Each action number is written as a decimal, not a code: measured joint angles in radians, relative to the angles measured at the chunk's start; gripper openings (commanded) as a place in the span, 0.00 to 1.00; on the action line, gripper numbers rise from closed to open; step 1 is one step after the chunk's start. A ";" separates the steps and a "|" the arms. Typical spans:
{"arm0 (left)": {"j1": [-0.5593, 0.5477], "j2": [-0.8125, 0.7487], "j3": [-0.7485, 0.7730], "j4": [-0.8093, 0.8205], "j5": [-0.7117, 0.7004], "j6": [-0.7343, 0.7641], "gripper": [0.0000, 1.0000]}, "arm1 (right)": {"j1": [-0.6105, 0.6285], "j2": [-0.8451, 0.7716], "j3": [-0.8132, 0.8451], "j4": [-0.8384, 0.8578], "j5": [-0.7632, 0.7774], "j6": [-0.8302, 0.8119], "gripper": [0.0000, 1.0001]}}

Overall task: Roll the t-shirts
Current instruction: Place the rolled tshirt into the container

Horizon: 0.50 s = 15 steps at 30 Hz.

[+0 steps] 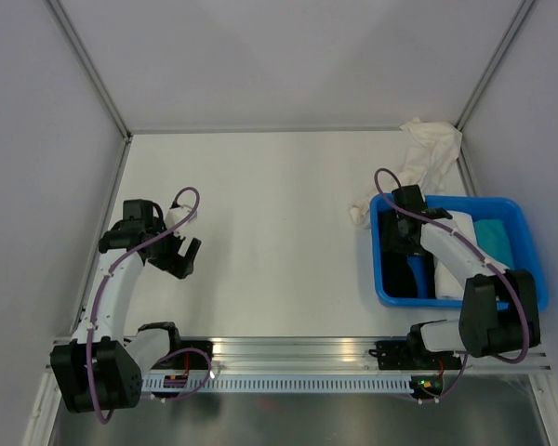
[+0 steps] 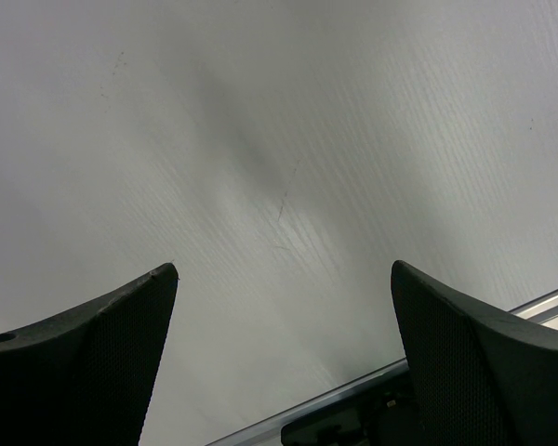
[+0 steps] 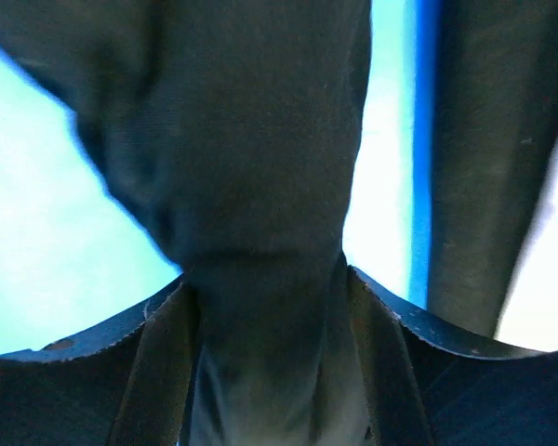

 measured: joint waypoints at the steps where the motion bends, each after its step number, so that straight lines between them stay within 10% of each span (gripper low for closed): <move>1: 0.000 0.002 0.002 0.000 0.000 0.000 1.00 | 0.000 -0.014 0.011 -0.010 -0.001 -0.003 0.69; 9: 0.000 0.009 0.039 0.000 -0.002 0.000 1.00 | 0.002 -0.147 0.161 -0.077 -0.016 -0.020 0.70; 11: 0.000 0.008 0.046 -0.001 -0.003 0.000 1.00 | 0.003 -0.201 0.169 -0.068 0.000 -0.013 0.40; 12: 0.000 0.008 0.049 -0.001 -0.003 0.000 1.00 | 0.000 -0.231 0.169 -0.063 0.012 -0.006 0.09; 15: 0.000 0.008 0.058 -0.003 -0.004 0.000 1.00 | -0.033 -0.286 0.133 -0.001 0.038 0.042 0.00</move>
